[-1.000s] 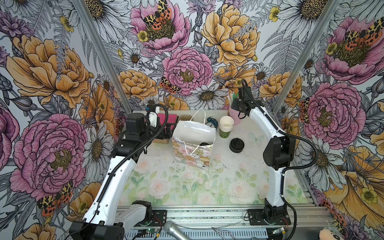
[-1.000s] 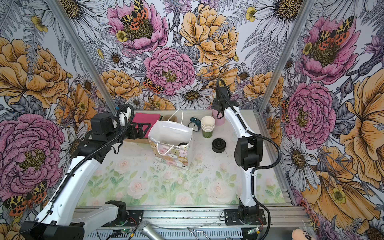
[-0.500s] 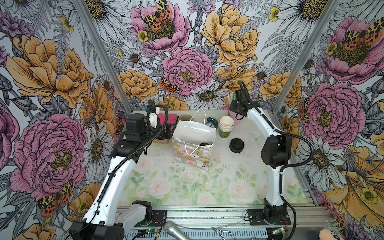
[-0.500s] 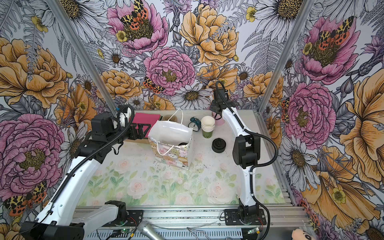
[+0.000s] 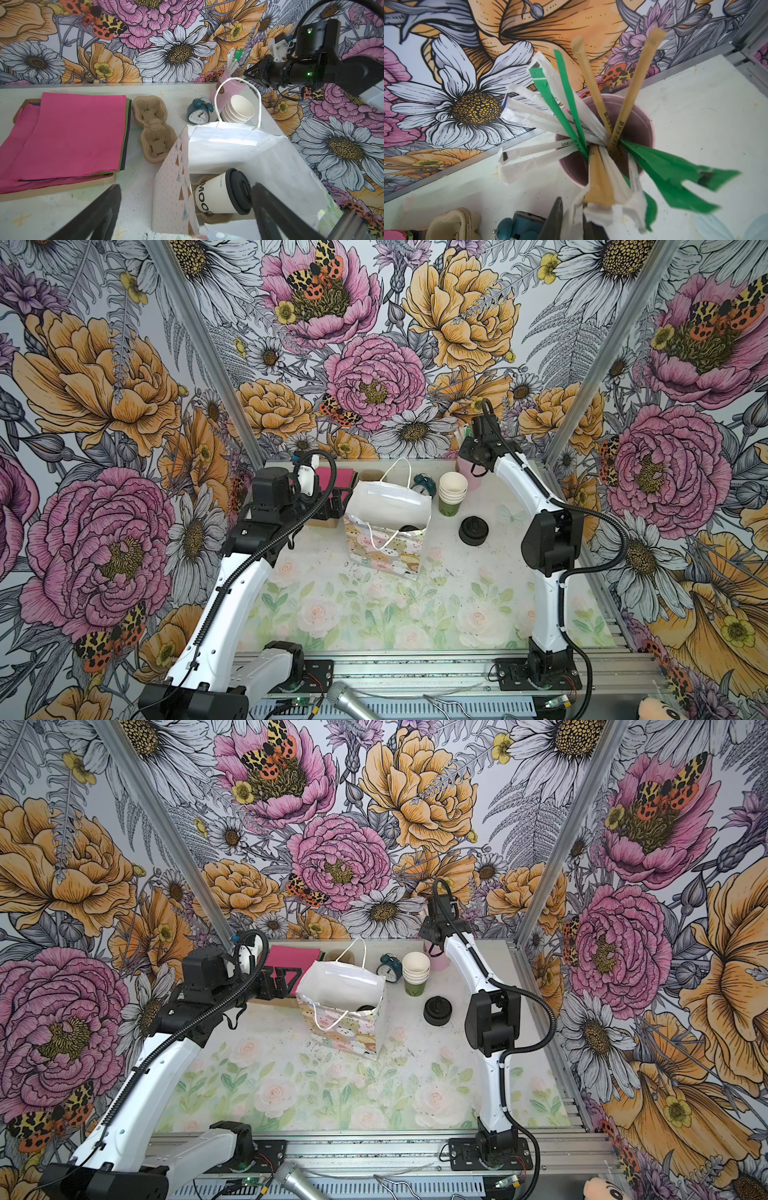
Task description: Pack the takeout coffee
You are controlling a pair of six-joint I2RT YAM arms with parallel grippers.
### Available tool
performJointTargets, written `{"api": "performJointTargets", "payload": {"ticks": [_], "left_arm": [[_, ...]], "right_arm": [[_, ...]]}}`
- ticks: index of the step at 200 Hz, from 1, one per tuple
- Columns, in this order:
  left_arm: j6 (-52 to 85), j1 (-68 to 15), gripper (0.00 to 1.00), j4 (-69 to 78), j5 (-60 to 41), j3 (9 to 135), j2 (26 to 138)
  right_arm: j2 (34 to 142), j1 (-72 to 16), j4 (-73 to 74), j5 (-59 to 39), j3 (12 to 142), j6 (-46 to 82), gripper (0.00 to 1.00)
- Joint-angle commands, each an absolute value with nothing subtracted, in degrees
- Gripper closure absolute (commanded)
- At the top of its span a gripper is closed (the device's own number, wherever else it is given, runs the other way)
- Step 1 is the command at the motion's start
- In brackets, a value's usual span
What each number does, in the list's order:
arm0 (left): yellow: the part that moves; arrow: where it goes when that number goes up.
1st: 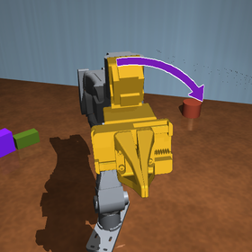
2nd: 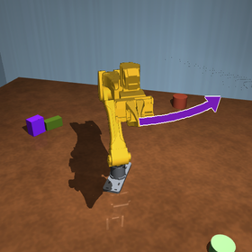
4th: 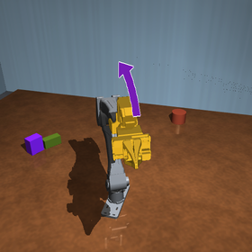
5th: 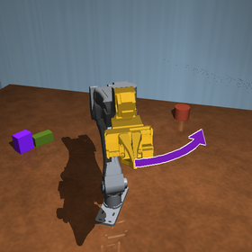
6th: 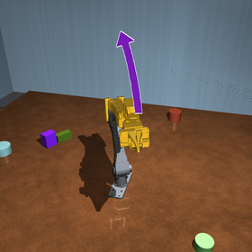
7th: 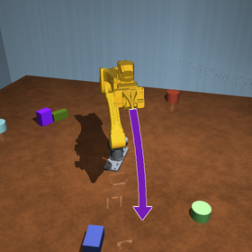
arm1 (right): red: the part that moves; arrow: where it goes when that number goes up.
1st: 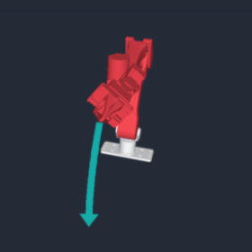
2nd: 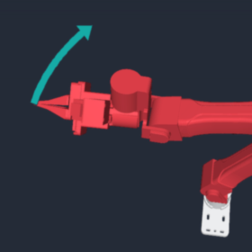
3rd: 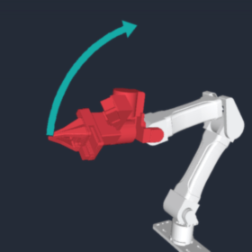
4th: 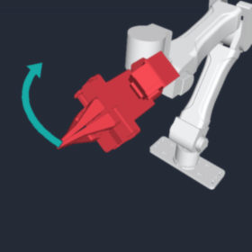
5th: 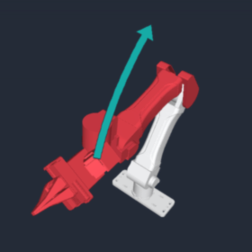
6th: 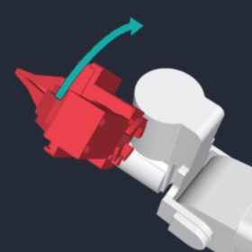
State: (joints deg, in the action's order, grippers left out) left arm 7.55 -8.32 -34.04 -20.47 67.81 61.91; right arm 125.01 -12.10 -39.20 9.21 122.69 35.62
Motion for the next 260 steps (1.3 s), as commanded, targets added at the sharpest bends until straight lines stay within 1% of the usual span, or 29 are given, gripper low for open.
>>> {"api": "performJointTargets", "payload": {"ticks": [1,43,57,102,260], "left_arm": [[8.25,-7.65,0.01,-32.52,-19.28,66.85,61.04],[8.24,-7.49,0.01,-32.48,-19.27,66.55,60.82],[8.15,-7.51,0.01,-32.43,-19.25,66.45,60.75],[8.31,-7.47,0.01,-32.29,-19.30,66.25,60.69],[8.83,-7.41,0.01,-31.72,-19.61,65.96,60.56]], "right_arm": [[126.43,-12.55,-39.16,8.96,124.63,36.25,0.84],[126.40,-12.52,-39.17,8.83,124.72,36.56,0.95],[126.30,-12.55,-39.16,8.89,124.81,36.56,1.00],[124.57,-12.56,-39.11,7.65,125.05,36.09,1.00],[109.65,-13.08,-39.03,4.23,123.31,34.64,1.00]]}}
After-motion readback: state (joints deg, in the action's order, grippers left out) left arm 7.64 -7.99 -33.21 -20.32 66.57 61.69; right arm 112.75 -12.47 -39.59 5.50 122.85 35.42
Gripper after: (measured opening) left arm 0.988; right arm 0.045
